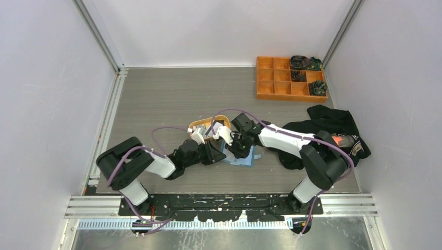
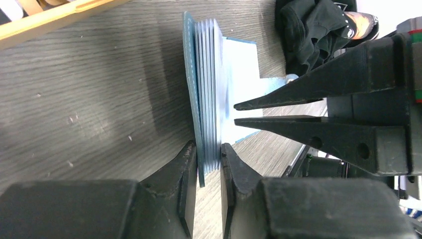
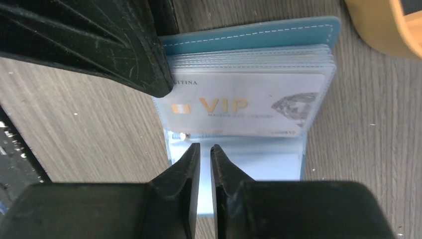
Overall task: Put the credit cards into the card holder
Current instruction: Close the card holder at the center of the board.
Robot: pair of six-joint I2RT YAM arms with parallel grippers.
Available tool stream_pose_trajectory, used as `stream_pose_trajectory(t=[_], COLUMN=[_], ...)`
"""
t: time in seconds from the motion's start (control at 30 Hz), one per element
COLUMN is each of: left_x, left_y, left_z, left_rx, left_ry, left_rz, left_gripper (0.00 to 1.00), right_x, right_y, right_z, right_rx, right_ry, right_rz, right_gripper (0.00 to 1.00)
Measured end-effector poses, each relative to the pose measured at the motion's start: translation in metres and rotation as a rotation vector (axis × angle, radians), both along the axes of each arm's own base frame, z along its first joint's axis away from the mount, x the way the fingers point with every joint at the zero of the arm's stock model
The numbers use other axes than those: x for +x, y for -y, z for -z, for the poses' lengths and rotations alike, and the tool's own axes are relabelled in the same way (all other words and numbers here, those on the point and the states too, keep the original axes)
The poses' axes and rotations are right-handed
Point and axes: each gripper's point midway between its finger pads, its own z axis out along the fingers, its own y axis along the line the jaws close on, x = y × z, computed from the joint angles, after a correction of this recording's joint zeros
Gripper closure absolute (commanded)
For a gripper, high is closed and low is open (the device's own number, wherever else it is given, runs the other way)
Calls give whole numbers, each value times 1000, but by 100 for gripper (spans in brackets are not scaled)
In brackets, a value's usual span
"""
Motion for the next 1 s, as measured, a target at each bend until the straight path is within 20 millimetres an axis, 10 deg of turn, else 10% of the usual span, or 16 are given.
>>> stream_pose_trajectory(t=[0.4, 0.83, 1.0], left_x=[-11, -31, -40], left_y=[-29, 6, 18], left_z=[-47, -32, -31], left_rx=[410, 919, 974], left_ry=[91, 159, 196], left_rz=[-6, 159, 198], left_gripper=[91, 83, 67], right_x=[31, 49, 50], right_y=[25, 51, 53], right_z=[-66, -67, -68], right_rx=[229, 297, 313], right_ry=[31, -90, -107], right_rz=[161, 373, 399], right_gripper=[70, 69, 68])
